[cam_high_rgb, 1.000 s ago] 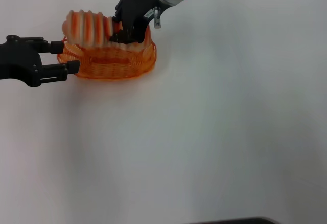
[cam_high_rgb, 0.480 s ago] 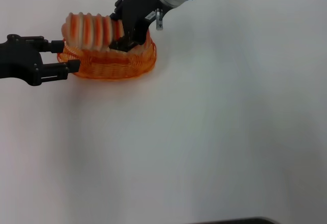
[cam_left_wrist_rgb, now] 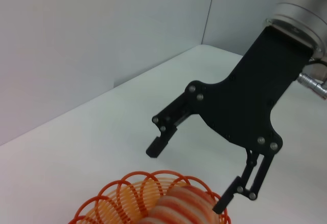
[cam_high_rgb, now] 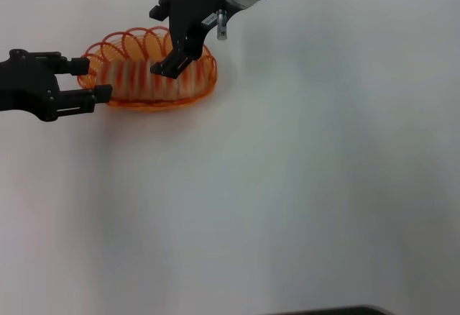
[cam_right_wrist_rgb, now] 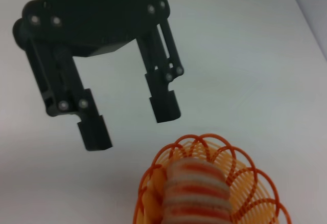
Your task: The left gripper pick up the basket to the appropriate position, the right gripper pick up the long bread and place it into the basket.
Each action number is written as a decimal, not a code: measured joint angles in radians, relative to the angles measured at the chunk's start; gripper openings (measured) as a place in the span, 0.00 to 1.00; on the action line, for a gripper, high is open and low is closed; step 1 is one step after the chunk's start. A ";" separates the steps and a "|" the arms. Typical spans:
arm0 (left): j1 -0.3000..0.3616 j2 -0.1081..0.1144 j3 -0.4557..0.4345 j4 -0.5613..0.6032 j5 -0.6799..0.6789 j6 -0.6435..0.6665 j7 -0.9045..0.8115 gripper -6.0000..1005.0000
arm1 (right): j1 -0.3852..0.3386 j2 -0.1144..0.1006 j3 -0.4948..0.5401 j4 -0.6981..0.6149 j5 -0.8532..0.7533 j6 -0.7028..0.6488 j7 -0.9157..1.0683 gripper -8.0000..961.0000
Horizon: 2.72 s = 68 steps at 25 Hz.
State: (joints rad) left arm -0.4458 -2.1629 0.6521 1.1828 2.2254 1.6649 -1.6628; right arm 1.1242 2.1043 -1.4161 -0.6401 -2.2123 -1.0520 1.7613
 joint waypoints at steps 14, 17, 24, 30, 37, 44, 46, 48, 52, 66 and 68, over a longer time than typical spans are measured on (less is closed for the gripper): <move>0.005 0.000 0.000 -0.006 0.000 -0.018 0.002 0.61 | -0.255 -0.015 0.097 -0.288 0.187 0.038 0.011 0.98; 0.001 0.000 0.001 -0.014 0.000 -0.021 0.002 0.61 | -0.297 -0.014 0.149 -0.288 0.224 0.004 0.011 0.98; 0.000 0.000 0.001 -0.017 -0.006 -0.035 0.001 0.61 | -0.378 -0.017 0.346 -0.290 0.310 -0.234 0.010 0.97; -0.001 0.000 0.000 -0.017 -0.007 -0.042 0.000 0.61 | -0.478 -0.024 0.442 -0.291 0.313 -0.362 0.002 0.97; -0.004 0.000 0.001 -0.019 -0.009 -0.050 -0.005 0.61 | -0.610 -0.034 0.445 -0.291 0.311 -0.454 -0.099 0.97; -0.012 0.001 0.001 -0.040 -0.002 -0.055 -0.005 0.61 | -0.693 -0.046 0.448 -0.291 0.277 -0.496 -0.174 0.97; -0.013 0.002 0.001 -0.043 -0.002 -0.058 -0.005 0.61 | -0.710 -0.054 0.453 -0.290 0.248 -0.495 -0.178 0.97; -0.013 0.002 0.001 -0.044 0.000 -0.062 -0.005 0.61 | -0.723 -0.056 0.462 -0.289 0.213 -0.493 -0.187 0.97; -0.013 0.003 0.002 -0.047 0.012 -0.054 -0.006 0.61 | -0.732 -0.049 0.489 -0.287 0.163 -0.497 -0.206 0.97; -0.017 0.005 0.004 -0.057 0.054 -0.037 -0.009 0.61 | -0.728 -0.056 0.500 -0.288 0.148 -0.503 -0.229 0.97; -0.014 0.005 0.000 -0.057 0.055 -0.039 -0.009 0.61 | -0.727 -0.055 0.500 -0.288 0.148 -0.502 -0.229 0.97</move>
State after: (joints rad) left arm -0.4599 -2.1583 0.6526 1.1254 2.2803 1.6263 -1.6721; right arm 0.3968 2.0491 -0.9158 -0.9276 -2.0647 -1.5539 1.5323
